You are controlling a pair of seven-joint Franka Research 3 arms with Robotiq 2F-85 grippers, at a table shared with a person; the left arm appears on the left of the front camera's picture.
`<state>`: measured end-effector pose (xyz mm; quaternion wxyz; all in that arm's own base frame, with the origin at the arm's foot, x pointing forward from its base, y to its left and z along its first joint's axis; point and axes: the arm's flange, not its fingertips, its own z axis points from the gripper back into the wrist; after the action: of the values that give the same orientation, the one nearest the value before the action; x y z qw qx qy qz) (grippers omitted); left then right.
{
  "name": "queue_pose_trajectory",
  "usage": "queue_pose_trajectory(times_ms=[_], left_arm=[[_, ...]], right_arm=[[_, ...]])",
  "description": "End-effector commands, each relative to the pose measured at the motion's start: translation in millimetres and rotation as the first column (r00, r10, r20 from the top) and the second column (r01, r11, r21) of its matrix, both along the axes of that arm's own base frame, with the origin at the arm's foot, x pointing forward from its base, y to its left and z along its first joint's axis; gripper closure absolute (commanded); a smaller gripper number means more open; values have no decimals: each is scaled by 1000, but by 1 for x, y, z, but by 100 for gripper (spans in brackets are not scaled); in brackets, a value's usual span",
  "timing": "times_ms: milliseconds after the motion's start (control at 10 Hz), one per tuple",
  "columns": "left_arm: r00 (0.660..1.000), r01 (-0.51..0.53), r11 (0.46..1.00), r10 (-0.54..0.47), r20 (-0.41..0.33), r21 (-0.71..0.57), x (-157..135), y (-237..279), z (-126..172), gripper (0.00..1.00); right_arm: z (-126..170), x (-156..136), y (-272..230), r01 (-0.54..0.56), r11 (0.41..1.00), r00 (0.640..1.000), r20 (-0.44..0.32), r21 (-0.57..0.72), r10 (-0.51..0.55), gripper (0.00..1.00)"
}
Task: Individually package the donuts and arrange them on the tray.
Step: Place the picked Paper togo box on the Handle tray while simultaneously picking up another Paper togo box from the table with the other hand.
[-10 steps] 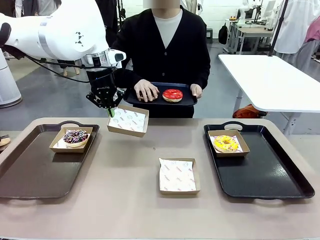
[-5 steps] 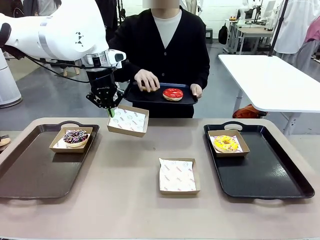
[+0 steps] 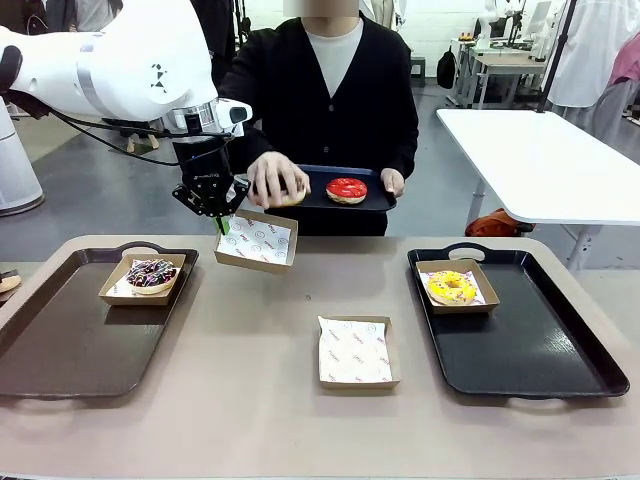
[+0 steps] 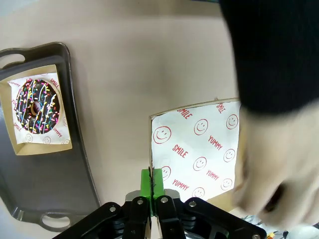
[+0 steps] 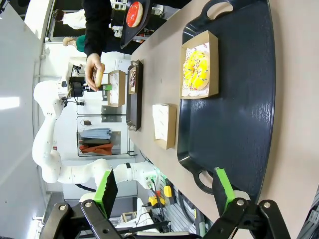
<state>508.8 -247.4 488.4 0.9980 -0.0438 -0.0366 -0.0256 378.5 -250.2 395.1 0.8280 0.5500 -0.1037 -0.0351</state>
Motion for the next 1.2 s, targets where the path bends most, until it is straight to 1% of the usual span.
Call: queue_pose_trajectory(times_ms=[0,1100], left_arm=[[1000,-4,1000,4,2,-6,-2,2,2,100],[1000,-4,1000,4,2,-6,-2,2,2,100]], right_arm=[[0,0,1,-1,1000,1000,-1,1,1,0],[0,0,1,-1,1000,1000,-1,1,1,0]])
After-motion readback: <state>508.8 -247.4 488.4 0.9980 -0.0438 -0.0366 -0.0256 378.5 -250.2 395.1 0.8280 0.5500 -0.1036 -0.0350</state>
